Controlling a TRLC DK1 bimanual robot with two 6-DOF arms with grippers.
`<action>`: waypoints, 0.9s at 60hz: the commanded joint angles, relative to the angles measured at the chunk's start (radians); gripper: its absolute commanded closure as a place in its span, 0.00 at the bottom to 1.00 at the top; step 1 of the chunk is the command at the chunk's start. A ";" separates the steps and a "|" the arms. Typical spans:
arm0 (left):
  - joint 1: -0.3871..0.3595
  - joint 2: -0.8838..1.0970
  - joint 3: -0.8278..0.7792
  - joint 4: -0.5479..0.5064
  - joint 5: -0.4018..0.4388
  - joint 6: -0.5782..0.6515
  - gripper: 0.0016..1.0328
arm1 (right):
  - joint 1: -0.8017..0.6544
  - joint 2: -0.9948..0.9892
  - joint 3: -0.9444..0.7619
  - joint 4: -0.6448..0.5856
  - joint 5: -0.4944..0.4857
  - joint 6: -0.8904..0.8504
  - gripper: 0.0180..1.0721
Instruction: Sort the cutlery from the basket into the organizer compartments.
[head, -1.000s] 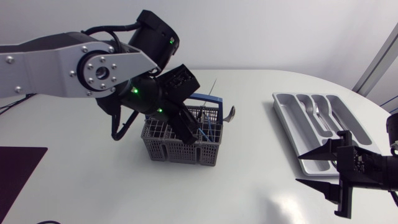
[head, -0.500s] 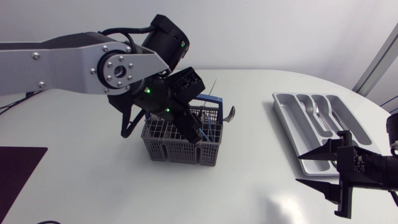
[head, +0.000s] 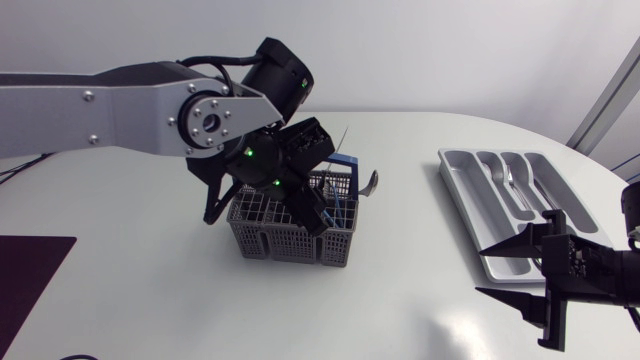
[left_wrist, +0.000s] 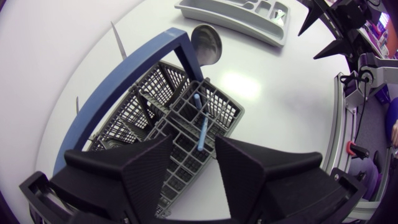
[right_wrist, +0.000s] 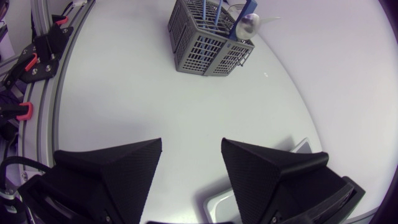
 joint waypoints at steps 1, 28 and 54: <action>-0.010 0.033 0.040 -0.002 -0.006 -0.001 0.64 | -0.007 0.004 -0.025 -0.001 -0.006 -0.005 0.33; -0.012 0.047 0.050 -0.001 -0.005 -0.002 0.86 | -0.011 0.008 -0.025 -0.001 -0.006 -0.013 0.33; -0.038 0.036 0.063 -0.011 -0.001 0.009 0.96 | -0.018 0.013 -0.025 -0.003 -0.005 -0.018 0.33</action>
